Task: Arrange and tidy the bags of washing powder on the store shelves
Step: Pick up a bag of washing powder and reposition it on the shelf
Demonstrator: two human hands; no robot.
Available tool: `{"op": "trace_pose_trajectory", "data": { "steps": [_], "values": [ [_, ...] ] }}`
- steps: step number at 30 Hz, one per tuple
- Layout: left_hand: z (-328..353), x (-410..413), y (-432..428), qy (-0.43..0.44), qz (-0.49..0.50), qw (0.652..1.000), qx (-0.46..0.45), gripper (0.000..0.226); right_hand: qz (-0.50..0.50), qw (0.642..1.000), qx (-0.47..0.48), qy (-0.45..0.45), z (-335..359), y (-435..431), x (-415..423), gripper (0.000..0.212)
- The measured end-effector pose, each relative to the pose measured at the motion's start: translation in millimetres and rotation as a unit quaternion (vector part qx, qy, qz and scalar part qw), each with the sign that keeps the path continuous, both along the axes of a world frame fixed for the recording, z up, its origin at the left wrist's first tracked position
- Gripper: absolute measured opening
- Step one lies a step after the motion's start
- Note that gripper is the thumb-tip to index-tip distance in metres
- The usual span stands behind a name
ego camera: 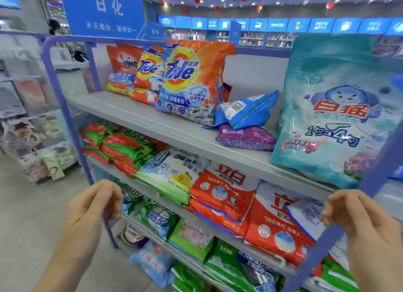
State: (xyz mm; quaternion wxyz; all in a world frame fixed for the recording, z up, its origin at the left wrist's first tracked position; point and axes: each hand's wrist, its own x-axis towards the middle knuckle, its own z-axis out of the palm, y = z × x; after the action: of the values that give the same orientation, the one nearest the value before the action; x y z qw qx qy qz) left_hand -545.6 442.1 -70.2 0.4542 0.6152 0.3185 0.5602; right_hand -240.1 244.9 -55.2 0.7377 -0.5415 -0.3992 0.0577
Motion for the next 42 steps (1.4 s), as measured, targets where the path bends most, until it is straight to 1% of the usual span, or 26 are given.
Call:
{"op": "trace_pose_trajectory", "data": {
  "steps": [3,6,13,14,16,18,19,20,21,22,24,25,26,27,28,29,30,31,32,34,35,36,38,39,40,42],
  "values": [
    [-1,5,25,-0.003,-0.013,1.000,0.006,0.068,-0.020,1.000,-0.005,0.007,13,20,-5,0.029],
    [0,17,48,-0.011,-0.026,1.000,0.005,0.066,-0.037,0.999,-0.007,-0.004,25,35,-2,0.031],
    [3,46,90,-0.016,-0.035,0.999,0.006,0.069,-0.053,0.998,-0.015,-0.026,38,62,21,0.054],
    [2,50,96,-0.014,-0.036,0.999,0.008,0.069,-0.055,0.998,-0.015,-0.025,41,68,23,0.051],
    [2,57,107,-0.013,-0.044,0.999,0.012,0.068,-0.055,0.997,-0.024,-0.048,52,82,21,0.031],
    [4,65,117,-0.023,-0.061,0.998,0.016,0.058,-0.065,0.990,-0.058,-0.115,62,100,21,0.011],
    [5,70,122,-0.032,-0.072,0.997,0.020,0.049,-0.076,0.981,-0.086,-0.160,66,111,23,0.013],
    [5,76,128,-0.040,-0.076,0.996,0.021,0.040,-0.090,0.966,-0.117,-0.212,70,124,26,0.012],
    [4,81,135,-0.043,-0.077,0.996,0.019,0.038,-0.110,0.944,-0.152,-0.271,72,138,29,0.008],
    [5,87,142,-0.043,-0.080,0.996,0.012,0.040,-0.133,0.916,-0.184,-0.330,74,153,33,0.011],
    [7,97,159,-0.057,-0.103,0.993,0.003,0.041,-0.155,0.854,-0.258,-0.425,75,185,43,0.029],
    [9,100,167,-0.060,-0.122,0.991,0.000,0.039,-0.153,0.817,-0.316,-0.457,75,200,47,0.041],
    [14,103,174,-0.058,-0.143,0.988,-0.002,0.043,-0.142,0.779,-0.378,-0.480,74,214,52,0.055],
    [18,103,182,-0.056,-0.159,0.986,-0.004,0.055,-0.128,0.743,-0.430,-0.497,73,226,58,0.069],
    [22,103,191,-0.054,-0.166,0.985,-0.006,0.066,-0.116,0.720,-0.466,-0.501,71,238,63,0.080],
    [25,103,200,-0.052,-0.167,0.985,-0.002,0.071,-0.113,0.706,-0.487,-0.502,70,248,67,0.090],
    [27,102,209,-0.044,-0.172,0.984,0.007,0.073,-0.119,0.701,-0.495,-0.500,67,257,71,0.097],
    [29,102,217,-0.038,-0.178,0.983,0.018,0.072,-0.129,0.699,-0.500,-0.495,65,265,73,0.099],
    [29,101,225,-0.036,-0.181,0.983,0.025,0.072,-0.141,0.699,-0.506,-0.486,64,270,74,0.095],
    [29,101,239,-0.036,-0.199,0.979,0.029,0.073,-0.174,0.696,-0.512,-0.472,63,277,71,0.075],
    [30,101,244,-0.035,-0.213,0.976,0.031,0.074,-0.205,0.686,-0.512,-0.474,64,281,68,0.066],
    [31,102,248,-0.032,-0.226,0.973,0.035,0.075,-0.241,0.667,-0.516,-0.480,65,284,66,0.056],
    [33,103,256,-0.024,-0.249,0.968,0.033,0.071,-0.312,0.614,-0.532,-0.492,71,289,63,0.041],
    [35,103,259,-0.020,-0.260,0.965,0.029,0.064,-0.338,0.592,-0.541,-0.492,75,291,64,0.039],
    [37,104,261,-0.017,-0.272,0.962,0.026,0.055,-0.357,0.580,-0.547,-0.487,80,291,66,0.039],
    [41,105,264,-0.010,-0.301,0.953,0.032,0.041,-0.382,0.581,-0.533,-0.482,90,290,73,0.042]
  ]
}}
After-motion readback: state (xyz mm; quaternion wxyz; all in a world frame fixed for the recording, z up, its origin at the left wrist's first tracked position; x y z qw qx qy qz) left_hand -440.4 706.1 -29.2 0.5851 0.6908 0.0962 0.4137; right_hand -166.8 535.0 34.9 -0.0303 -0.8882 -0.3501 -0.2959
